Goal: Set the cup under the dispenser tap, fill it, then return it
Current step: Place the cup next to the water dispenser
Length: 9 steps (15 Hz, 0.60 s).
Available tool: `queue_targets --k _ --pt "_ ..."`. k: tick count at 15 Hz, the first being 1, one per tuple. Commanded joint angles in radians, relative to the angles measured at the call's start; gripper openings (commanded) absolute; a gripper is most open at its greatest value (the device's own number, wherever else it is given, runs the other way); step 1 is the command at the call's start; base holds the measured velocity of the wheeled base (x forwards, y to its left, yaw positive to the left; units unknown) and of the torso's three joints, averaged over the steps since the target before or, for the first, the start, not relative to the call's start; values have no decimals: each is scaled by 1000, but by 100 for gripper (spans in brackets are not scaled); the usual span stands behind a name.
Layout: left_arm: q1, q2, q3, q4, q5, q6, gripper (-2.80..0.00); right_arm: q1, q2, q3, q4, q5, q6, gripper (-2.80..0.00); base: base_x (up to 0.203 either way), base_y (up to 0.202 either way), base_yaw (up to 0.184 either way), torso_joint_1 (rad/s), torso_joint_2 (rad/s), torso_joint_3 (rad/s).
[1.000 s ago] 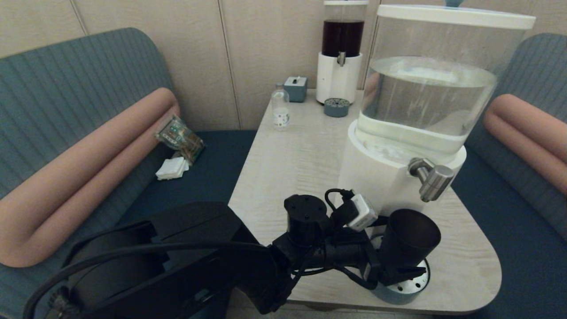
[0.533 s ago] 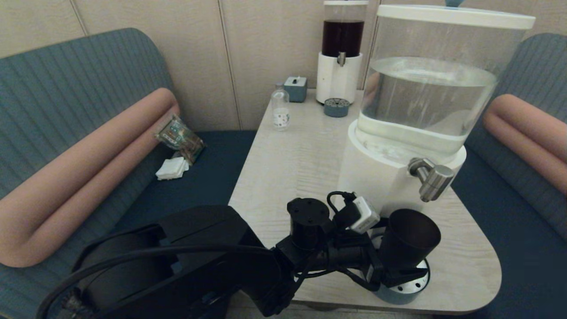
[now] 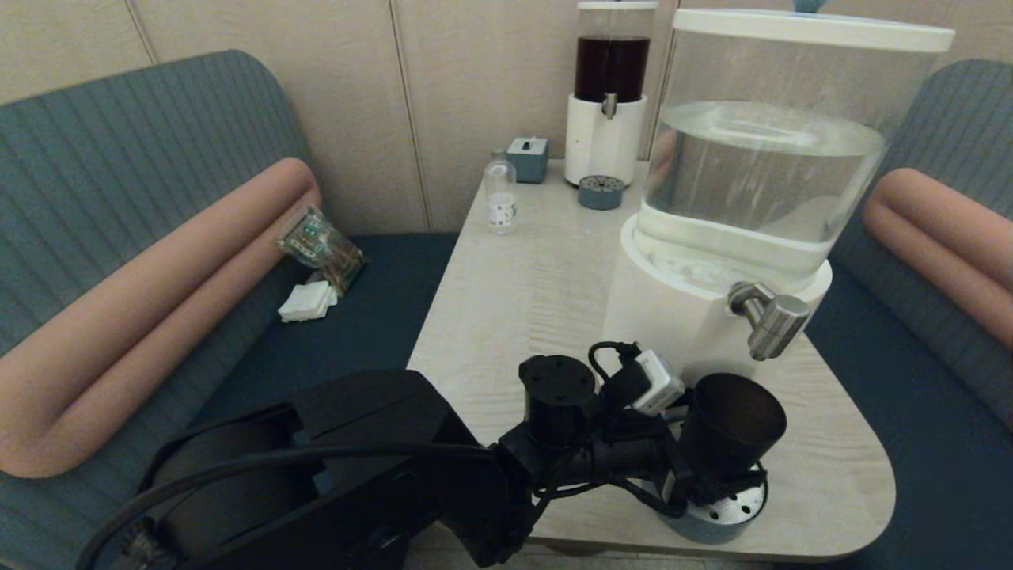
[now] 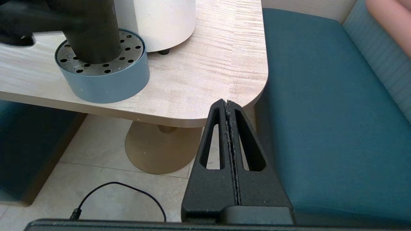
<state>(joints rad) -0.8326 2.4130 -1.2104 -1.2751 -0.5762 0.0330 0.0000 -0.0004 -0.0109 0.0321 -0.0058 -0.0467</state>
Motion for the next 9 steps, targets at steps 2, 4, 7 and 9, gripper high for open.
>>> queue_targets --k 2,4,7,9 --pt "-9 -2 -11 -9 -5 -5 -280 0 0 0 0 0 -1 -280 0 0 0 0 0 0" --pt "-13 -3 -9 -15 -4 -5 -280 0 0 0 0 0 -1 -280 0 0 0 0 0 0" --pt "-19 -10 7 -20 1 -5 -280 0 0 0 0 0 -1 -280 0 0 0 0 0 0" --pt "-21 -30 37 -29 1 -6 -280 0 0 0 0 0 -1 -280 0 0 0 0 0 0"
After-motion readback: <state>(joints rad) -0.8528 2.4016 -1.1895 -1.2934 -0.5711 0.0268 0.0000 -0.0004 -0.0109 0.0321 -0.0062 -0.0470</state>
